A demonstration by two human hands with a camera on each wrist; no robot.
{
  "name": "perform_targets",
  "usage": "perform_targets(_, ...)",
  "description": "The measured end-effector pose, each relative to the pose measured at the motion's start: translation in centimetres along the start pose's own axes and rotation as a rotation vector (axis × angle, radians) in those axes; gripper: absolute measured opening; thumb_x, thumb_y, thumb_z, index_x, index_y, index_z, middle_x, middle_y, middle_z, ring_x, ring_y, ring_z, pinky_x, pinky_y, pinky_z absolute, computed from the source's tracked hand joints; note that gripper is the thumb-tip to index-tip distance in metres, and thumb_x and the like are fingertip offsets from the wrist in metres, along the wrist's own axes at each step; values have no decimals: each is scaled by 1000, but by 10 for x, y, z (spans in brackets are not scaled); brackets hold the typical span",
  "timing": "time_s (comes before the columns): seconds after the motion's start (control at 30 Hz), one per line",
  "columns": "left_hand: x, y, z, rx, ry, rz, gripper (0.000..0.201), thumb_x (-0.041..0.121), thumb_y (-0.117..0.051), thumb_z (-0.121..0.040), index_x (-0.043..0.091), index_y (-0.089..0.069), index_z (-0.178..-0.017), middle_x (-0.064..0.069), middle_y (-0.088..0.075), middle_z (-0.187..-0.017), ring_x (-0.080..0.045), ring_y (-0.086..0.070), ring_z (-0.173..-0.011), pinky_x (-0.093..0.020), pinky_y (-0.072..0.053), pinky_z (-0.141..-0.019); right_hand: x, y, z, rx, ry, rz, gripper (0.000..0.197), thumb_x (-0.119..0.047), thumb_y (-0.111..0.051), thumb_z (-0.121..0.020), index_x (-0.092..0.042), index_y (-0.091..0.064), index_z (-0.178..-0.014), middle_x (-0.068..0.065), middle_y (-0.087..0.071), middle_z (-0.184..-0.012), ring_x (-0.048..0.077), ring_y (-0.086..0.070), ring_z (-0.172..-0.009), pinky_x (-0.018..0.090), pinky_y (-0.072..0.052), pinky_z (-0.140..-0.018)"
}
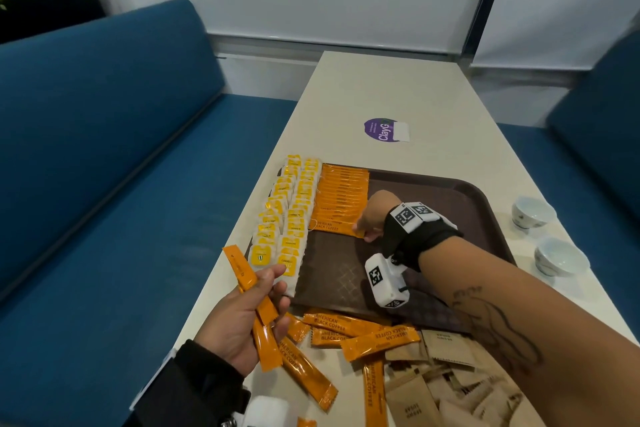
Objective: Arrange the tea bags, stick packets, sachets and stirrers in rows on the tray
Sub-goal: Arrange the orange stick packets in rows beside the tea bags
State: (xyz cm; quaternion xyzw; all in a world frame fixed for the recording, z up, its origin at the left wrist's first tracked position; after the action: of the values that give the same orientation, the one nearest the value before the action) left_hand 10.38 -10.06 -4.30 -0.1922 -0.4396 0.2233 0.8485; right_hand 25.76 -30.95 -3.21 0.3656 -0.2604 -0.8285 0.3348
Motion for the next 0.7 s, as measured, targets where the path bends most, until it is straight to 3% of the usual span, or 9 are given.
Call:
perform_targets(0.1, 0, 0, -1, 4, 3, -3, 21, 26, -52, -90, 13, -67, -99, -3, -65, -63, -13, -62, -49, -23, -50, -38, 1, 0, 2, 0, 11, -8, 29, -20, -71, -84, -4, -55, -102, 7, -70, -104, 20, -69, -96, 39, -50, -94)
perform_targets(0.27, -4, -3, -1, 10, 17, -3, 21, 26, -53, -90, 13, -67, -99, -4, -65, -64, -14, -62, -50, -23, -50, -38, -1, 1, -1, 75, 78, 88, 31, -18, -78, -76, -11, -49, -84, 7, -66, -89, 21, -70, -81, 32, -55, -72)
perform_targets(0.33, -4, -3, -1, 11, 18, -2, 21, 26, -53, -90, 13, -67, -100, -4, -65, -65, -14, -62, -50, -24, -49, -38, -4, 0, -2, 85, 88, 109, 29, -18, -78, -76, -10, -51, -84, 6, -67, -87, 19, -68, -76, 29, -54, -64)
perform_targets(0.43, -3, -2, 0, 16, 17, -3, 22, 26, -53, -89, 13, -67, -100, -4, -65, -64, -14, -62, -50, -24, -50, -38, -6, -1, -4, 97, 81, 138, 36, -21, -79, -75, -6, -58, -101, 8, -70, -99, 21, -70, -87, 33, -56, -78)
perform_targets(0.53, -1, -3, 0, 20, 20, -3, 22, 26, -53, -90, 12, -67, -98, -4, -66, -63, -13, -62, -48, -23, -50, -38, -7, -2, -6, 104, 85, 143, 41, -22, -79, -75, -5, -58, -105, 9, -70, -104, 22, -69, -92, 35, -55, -85)
perform_targets(0.6, -1, -3, 1, 19, 35, -8, 23, 28, -53, -90, 12, -67, -98, -4, -65, -62, -13, -61, -46, -23, -50, -38, -6, -2, -7, 99, 83, 133, 43, -23, -78, -75, -5, -58, -108, 9, -69, -105, 22, -69, -91, 35, -56, -84)
perform_targets(0.7, -3, -5, 1, 4, 68, -21, 26, 32, -56, -88, 11, -67, -99, -3, -61, -61, -9, -52, -41, -20, -47, -37, -4, -1, -5, 79, 79, 93, 38, -22, -77, -77, -6, -51, -100, 9, -68, -103, 21, -69, -85, 30, -54, -69)
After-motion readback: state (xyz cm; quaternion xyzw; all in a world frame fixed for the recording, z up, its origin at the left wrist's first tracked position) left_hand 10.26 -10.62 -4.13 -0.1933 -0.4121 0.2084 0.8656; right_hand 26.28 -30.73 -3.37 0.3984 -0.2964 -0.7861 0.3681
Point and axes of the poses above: each hand's wrist, its own z-axis away from the middle knuckle, its own y-axis out of the back of the hand, x = y × z, the point moved 6 cm from there along -z, towards the middle knuckle
